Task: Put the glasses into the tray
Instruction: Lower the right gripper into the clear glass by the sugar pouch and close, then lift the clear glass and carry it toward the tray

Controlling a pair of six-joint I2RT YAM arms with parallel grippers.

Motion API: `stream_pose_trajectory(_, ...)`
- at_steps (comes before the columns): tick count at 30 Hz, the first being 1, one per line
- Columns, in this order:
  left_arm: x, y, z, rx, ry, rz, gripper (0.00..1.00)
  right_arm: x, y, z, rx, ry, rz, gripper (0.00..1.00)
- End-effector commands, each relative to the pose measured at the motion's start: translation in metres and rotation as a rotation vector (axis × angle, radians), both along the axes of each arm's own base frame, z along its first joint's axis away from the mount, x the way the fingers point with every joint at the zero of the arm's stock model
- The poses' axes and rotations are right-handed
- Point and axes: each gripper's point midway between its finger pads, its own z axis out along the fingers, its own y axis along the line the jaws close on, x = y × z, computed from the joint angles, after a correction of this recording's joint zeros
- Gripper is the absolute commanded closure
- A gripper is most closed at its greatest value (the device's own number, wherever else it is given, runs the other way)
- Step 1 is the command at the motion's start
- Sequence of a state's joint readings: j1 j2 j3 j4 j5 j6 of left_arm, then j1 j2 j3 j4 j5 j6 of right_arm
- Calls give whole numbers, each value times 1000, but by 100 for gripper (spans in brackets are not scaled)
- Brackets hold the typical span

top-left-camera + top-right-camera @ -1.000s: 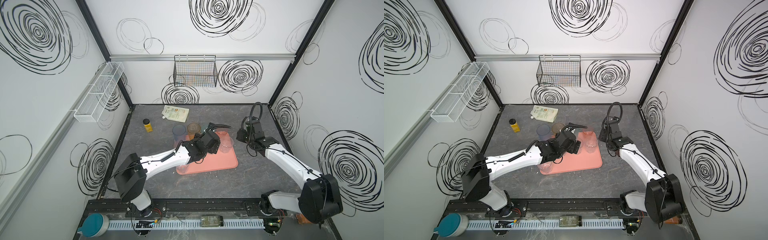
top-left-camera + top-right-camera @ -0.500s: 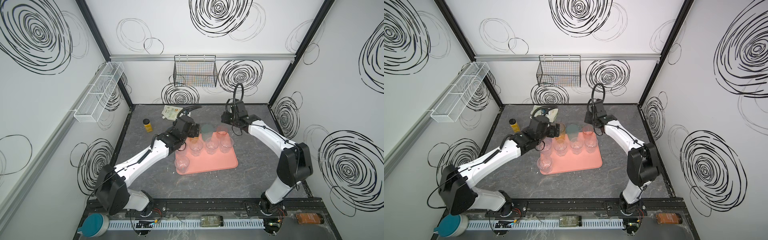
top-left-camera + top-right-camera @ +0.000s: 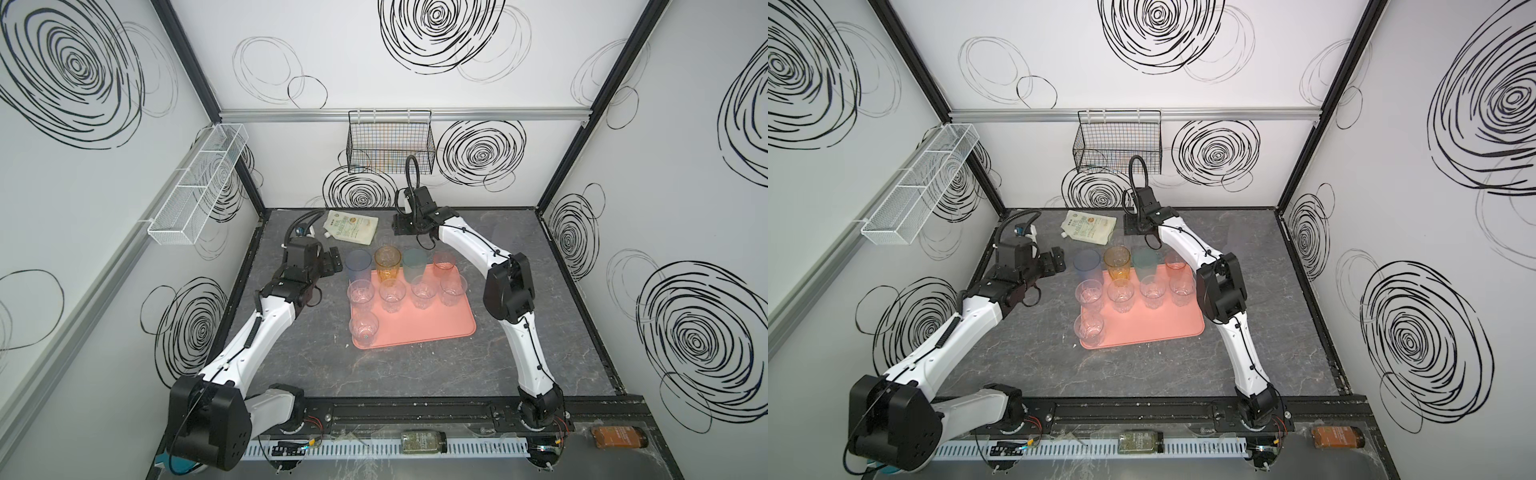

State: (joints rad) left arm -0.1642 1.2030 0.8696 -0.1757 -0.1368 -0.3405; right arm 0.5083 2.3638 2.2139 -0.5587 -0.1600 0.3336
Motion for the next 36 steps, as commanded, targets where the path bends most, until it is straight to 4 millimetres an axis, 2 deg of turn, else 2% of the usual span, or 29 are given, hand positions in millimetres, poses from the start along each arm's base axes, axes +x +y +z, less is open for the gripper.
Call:
stream_pose_trajectory(1, 12, -2, 15, -33, -76, -7, 4, -3, 1, -6, -39, 26, 63, 32)
stream_pose_trajectory(14, 17, 5, -4, -41, -41, 21, 4, -8, 28, -58, -70, 66, 134, 33)
stream_pose_trajectory(19, 16, 5, -5, -36, -40, 22, 4, -6, 26, -71, -80, 80, 120, 37)
stream_pose_trajectory(23, 17, 5, -8, -41, -32, 18, 4, -1, 19, -71, -95, 74, 93, 44)
stream_pose_trajectory(26, 17, 6, -9, -47, -33, 19, 4, 1, 17, -68, -81, 73, 82, 53)
stream_pose_trajectory(30, 17, 9, -8, -50, -36, 23, 4, 0, 22, -57, -52, 54, 86, 68)
stream_pose_trajectory(36, 17, 12, -6, -56, -43, 31, 4, 3, 20, -43, -37, 27, 72, 79)
